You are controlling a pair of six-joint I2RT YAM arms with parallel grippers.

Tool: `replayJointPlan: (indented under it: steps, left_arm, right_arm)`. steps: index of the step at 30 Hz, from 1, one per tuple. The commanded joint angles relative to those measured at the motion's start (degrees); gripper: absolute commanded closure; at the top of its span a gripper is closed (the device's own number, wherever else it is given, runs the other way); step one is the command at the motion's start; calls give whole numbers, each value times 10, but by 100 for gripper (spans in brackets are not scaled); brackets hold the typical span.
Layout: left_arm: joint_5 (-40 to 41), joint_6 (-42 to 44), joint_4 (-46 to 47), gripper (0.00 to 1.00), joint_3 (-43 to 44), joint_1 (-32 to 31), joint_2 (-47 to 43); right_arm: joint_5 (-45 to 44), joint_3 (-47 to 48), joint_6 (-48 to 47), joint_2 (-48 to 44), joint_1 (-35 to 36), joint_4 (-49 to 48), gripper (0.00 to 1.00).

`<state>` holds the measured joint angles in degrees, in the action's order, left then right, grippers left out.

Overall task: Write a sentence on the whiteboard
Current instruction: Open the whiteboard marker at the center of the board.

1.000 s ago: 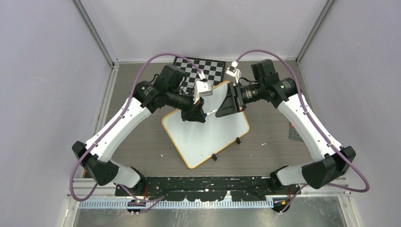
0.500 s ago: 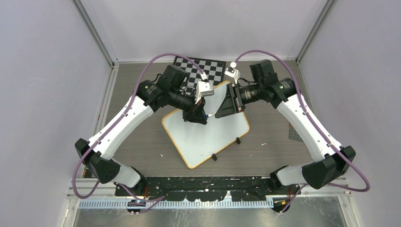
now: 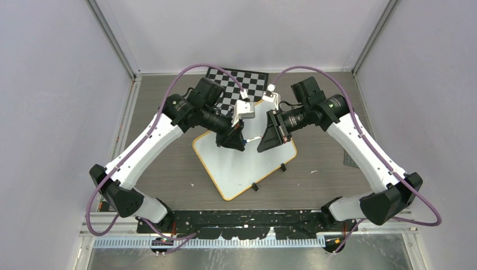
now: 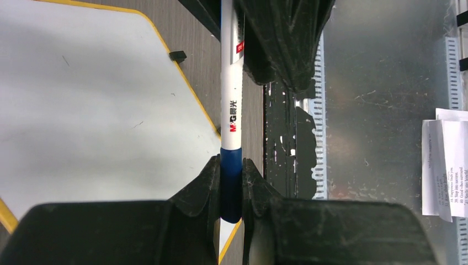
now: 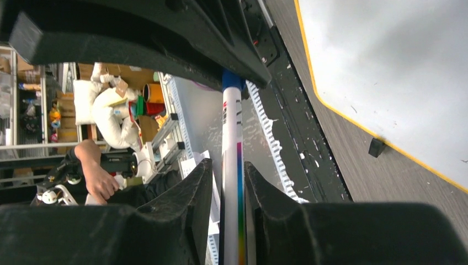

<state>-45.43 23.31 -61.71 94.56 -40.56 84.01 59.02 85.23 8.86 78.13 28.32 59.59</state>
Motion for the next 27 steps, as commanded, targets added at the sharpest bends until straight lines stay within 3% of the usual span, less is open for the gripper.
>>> replayJointPlan:
  steps: [1, 13, 16, 19, 21, 25, 27]
  left_arm:
    - [5, 23, -18, 100, 29, -6, 3]
    - [28, 46, -49, 100, 59, -50, 33]
    - [32, 48, -47, 100, 60, -53, 32]
    - [39, 46, -43, 100, 55, -53, 24]
    - [47, 43, -37, 92, 49, -53, 14]
    - [49, 23, -4, 61, 25, -34, -18]
    - [37, 9, 11, 53, 15, -17, -33]
  right_arm:
    - [3, 16, -37, -7, 13, 36, 68]
    - [2, 24, -41, 7, 36, 40, 68]
    - [2, 24, -46, 4, 36, 43, 76]
    - [-15, 27, -48, 0, 36, 44, 98]
    - [-31, 34, -49, -3, 36, 44, 100]
    - [-39, 48, -48, -6, 26, 40, 100]
    - [-38, 53, -42, -6, 17, 33, 100]
